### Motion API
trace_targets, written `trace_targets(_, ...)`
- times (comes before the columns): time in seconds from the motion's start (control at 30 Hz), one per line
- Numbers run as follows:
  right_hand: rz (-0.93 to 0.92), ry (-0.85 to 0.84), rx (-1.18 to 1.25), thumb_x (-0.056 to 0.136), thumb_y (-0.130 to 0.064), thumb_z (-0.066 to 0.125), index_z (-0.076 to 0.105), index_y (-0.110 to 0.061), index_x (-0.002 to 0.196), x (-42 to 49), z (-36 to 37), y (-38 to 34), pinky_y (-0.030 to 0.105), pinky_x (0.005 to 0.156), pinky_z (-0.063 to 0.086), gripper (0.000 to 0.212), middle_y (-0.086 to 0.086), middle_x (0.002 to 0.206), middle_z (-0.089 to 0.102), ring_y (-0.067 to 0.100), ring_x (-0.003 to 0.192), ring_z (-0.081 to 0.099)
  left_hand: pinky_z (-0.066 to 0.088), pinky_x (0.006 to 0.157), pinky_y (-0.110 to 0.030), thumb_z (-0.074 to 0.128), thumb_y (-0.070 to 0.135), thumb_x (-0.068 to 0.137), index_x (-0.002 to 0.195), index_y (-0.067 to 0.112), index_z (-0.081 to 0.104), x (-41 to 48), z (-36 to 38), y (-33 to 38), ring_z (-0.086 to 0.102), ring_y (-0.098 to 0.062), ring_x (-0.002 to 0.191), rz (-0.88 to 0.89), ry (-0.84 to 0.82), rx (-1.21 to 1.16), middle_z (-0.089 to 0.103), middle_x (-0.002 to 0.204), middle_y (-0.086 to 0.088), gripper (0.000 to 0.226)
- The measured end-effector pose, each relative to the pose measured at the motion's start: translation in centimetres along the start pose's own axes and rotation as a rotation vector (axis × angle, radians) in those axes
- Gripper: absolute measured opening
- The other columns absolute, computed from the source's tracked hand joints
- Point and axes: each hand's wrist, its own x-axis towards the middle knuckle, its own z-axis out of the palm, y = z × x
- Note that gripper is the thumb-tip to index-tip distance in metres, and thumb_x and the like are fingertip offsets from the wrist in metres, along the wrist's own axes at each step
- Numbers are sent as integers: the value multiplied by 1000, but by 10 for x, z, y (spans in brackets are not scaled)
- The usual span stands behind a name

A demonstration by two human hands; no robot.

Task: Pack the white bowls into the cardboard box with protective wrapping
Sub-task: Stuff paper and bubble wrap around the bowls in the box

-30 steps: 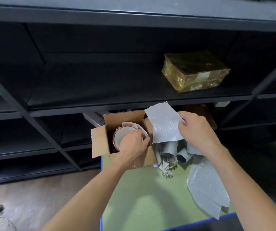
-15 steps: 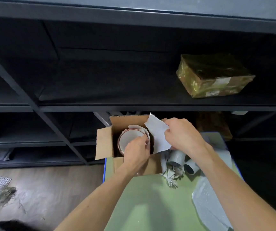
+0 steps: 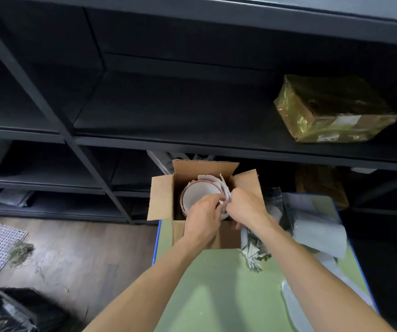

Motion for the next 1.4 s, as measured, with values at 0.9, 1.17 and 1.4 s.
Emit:
trace_targets(0.9, -188, 532, -269, 95, -23, 54, 73, -14, 97, 28, 26, 32, 36, 62, 48, 21, 7, 106, 52, 27, 98, 52, 35, 61, -29, 54, 11, 87, 91, 17, 73, 3, -44, 10, 62, -27, 85, 204, -247, 543, 70, 89, -5, 20)
trace_targets(1.17, -253, 640, -163, 91, -20, 61, 76, -11, 85, 28, 33, 39, 29, 56, 41, 18, 4, 91, 49, 24, 95, 49, 34, 62, -28, 53, 13, 85, 93, 23, 70, 6, -49, 3, 63, -26, 86, 161, -270, 554, 71, 93, 0, 21)
trace_targets(1.4, -258, 637, -123, 92, -19, 63, 72, -10, 85, 24, 40, 43, 30, 55, 41, 15, 3, 88, 46, 23, 85, 48, 37, 62, -28, 53, 15, 88, 92, 23, 71, 3, -50, 4, 63, -28, 85, 154, -299, 544, 70, 89, -2, 20)
